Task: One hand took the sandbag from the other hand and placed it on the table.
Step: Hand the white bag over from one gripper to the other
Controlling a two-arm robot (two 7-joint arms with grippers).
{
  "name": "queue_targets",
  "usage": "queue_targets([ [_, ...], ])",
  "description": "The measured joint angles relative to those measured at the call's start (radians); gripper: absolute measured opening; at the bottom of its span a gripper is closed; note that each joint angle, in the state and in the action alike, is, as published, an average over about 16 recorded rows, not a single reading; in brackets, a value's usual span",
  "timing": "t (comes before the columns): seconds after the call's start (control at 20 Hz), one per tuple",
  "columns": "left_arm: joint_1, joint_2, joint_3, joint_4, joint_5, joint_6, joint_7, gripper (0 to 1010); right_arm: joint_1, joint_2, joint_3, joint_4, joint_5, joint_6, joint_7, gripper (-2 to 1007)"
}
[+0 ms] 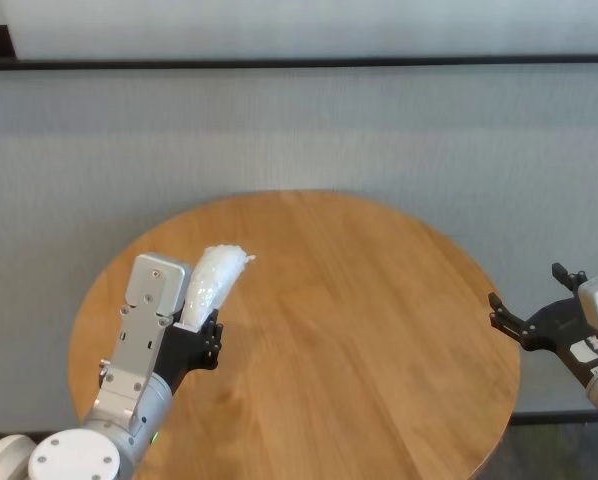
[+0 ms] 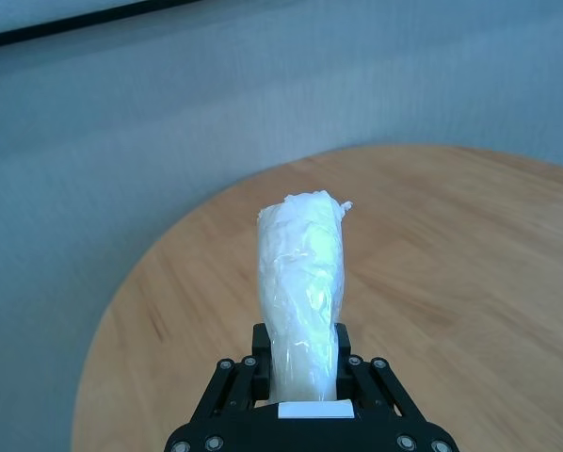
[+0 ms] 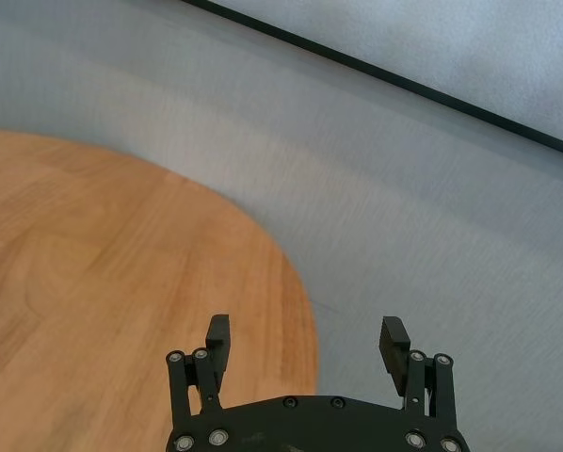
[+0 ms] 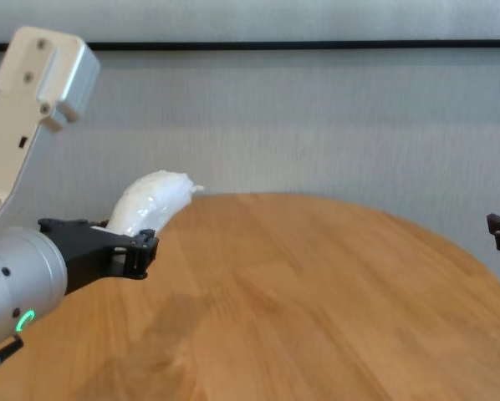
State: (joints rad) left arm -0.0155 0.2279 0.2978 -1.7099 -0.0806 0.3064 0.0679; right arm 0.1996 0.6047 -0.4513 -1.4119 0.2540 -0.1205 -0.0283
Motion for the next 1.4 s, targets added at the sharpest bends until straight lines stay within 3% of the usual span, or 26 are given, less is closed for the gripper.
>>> queue_targets([
  [0.35,0.058,0.018,-0.011,-0.101,0.020,-0.015,-0.018,383,0.000,0.000,0.000,0.000,0.000,0.000,0.000,1000],
  [0.6,0.094,0.045,-0.034,-0.131,-0.004,-0.091,-0.088,383,0.000,0.000,0.000,0.000,0.000,0.000,0.000,1000],
  [1.05,0.082,0.109,-0.075,-0.071,-0.089,-0.240,-0.273,383,0.000,0.000,0.000,0.000,0.000,0.000,0.000,1000],
  [1.25,0.058,0.136,-0.082,-0.034,-0.128,-0.282,-0.350,383,0.000,0.000,0.000,0.000,0.000,0.000,0.000,1000],
  [1.4,0.043,0.153,-0.084,-0.018,-0.151,-0.295,-0.390,383,0.000,0.000,0.000,0.000,0.000,0.000,0.000,1000],
])
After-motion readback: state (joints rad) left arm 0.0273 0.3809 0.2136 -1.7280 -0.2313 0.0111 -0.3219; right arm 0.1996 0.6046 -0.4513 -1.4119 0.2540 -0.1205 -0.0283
